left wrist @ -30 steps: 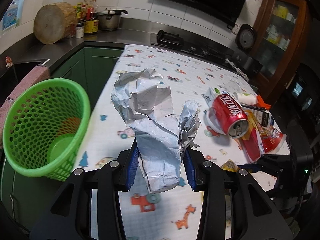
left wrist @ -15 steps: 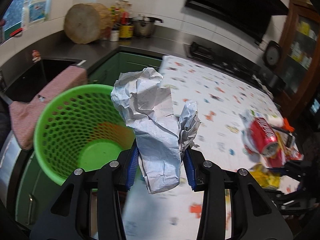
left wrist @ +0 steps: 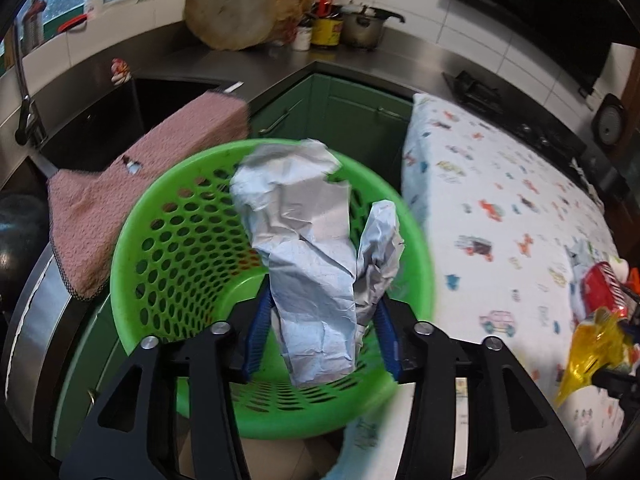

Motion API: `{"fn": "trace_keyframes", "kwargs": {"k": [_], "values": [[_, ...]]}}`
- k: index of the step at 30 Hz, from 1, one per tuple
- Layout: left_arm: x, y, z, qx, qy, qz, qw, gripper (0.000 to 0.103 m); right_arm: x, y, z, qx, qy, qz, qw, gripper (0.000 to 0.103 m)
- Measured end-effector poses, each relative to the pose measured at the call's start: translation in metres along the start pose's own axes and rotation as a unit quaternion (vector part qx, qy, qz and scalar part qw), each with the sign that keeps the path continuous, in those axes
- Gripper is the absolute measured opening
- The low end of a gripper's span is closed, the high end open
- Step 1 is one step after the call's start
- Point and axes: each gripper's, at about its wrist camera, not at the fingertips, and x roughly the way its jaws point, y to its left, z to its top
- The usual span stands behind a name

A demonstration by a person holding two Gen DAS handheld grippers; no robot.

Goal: Collect trash
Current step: 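Open the left tool over the green basket while the right tool carries the yellow bag toward it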

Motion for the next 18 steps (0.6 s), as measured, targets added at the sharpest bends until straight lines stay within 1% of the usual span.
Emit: {"fn": "trace_keyframes", "kwargs": {"k": [3,5,7,10,18], "values": [[0.006,0.009,-0.001,-0.005,0.005,0.006,1.0,0.054,0.011,0.004,0.016,-0.003,0.0,0.005,1.0,0.049],[0.007,0.016,-0.002,-0.012,0.006,0.009,0.9999,0.065,0.019,0.009,0.028,-0.007,0.0,0.009,1.0,0.049],[0.005,0.023,-0.003,-0.02,0.003,0.008,0.9998,0.067,0.027,0.012,0.037,-0.01,0.0,0.012,1.0,0.049],[0.002,0.034,-0.005,-0.031,0.001,0.009,0.9995,0.072,0.041,0.017,0.051,-0.01,0.002,0.021,1.0,0.049],[-0.022,0.058,-0.017,-0.06,-0.018,0.016,0.9979,0.074,0.077,0.038,0.083,-0.017,0.001,0.036,0.999,0.049]]}}
